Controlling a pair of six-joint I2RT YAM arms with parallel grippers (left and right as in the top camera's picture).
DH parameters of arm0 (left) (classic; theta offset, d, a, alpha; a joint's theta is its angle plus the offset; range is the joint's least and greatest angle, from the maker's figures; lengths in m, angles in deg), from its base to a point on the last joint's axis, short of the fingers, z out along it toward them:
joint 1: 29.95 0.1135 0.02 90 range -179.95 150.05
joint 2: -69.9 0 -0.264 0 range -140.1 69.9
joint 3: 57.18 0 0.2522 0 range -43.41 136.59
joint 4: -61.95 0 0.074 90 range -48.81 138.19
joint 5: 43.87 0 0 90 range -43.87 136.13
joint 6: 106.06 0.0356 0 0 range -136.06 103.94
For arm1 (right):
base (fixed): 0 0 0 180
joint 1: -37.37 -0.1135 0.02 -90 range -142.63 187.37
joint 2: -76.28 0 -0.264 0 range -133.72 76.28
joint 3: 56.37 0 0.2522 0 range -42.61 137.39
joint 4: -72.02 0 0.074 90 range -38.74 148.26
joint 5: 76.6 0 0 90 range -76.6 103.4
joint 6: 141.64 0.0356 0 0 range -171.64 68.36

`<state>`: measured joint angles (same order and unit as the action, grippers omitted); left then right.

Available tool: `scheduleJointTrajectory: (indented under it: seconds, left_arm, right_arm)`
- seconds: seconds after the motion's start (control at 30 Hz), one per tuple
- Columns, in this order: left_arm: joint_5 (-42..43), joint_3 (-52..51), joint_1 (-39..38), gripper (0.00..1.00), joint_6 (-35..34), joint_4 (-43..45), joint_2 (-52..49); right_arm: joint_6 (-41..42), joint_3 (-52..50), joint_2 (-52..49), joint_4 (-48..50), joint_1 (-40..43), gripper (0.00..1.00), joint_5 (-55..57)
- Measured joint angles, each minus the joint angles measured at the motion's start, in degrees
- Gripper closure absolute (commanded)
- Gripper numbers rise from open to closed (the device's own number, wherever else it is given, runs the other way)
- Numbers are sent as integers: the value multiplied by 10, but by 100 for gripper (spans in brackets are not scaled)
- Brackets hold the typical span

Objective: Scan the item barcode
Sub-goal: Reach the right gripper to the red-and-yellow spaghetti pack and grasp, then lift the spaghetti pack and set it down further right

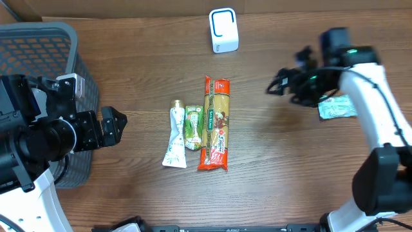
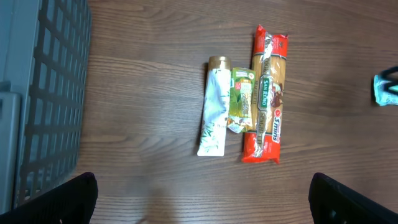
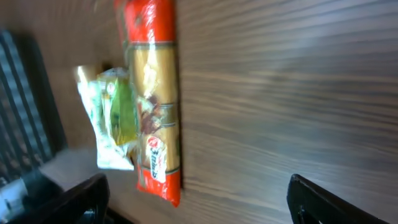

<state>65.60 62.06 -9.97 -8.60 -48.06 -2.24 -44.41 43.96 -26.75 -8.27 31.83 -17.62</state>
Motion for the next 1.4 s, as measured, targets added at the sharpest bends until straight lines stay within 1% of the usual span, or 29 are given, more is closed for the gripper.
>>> scheduleJointTrajectory:
  seconds: [0.1, 0.27, 0.47, 0.53, 0.7, 0.83, 0.87, 0.93, 1.13, 1.2, 1.23, 1.4]
  left_arm:
    - [0, 0, 0, 0, 0, 0, 0]
    - [0, 0, 0, 0, 0, 0, 0]
    - [0, 0, 0, 1, 0, 0, 0]
    - [0, 0, 0, 0, 0, 0, 0]
    - [0, 0, 0, 0, 0, 0, 0]
    - [0, 0, 0, 0, 0, 0, 0]
    - [0, 0, 0, 1, 0, 0, 0]
    - [0, 0, 0, 0, 0, 0, 0]
    - [0, 0, 0, 0, 0, 0, 0]
    - [0, 0, 0, 1, 0, 0, 0]
    - [0, 0, 0, 0, 0, 0, 0]
    - [0, 0, 0, 0, 0, 0, 0]
  right_arm:
    - [23, -37, 0, 43, -48, 14, 13]
    - [77, -93, 0, 113, -127, 14, 59]
    - [136, -104, -17, 190, -222, 14, 91]
    - [153, -104, -30, 209, -232, 15, 92]
    - [180, -104, -74, 258, -225, 25, 92]
    - [189, -104, -113, 294, -219, 30, 71]
    - [193, -104, -122, 299, -218, 32, 66]
    - [198, -104, -141, 306, -217, 41, 47]
    - [214, -104, -156, 329, -218, 67, 10]
    - [214, -104, -160, 336, -216, 83, -3]
    - [216, -104, -160, 339, -214, 96, -12]
    - [211, -101, -160, 333, -210, 96, -40]
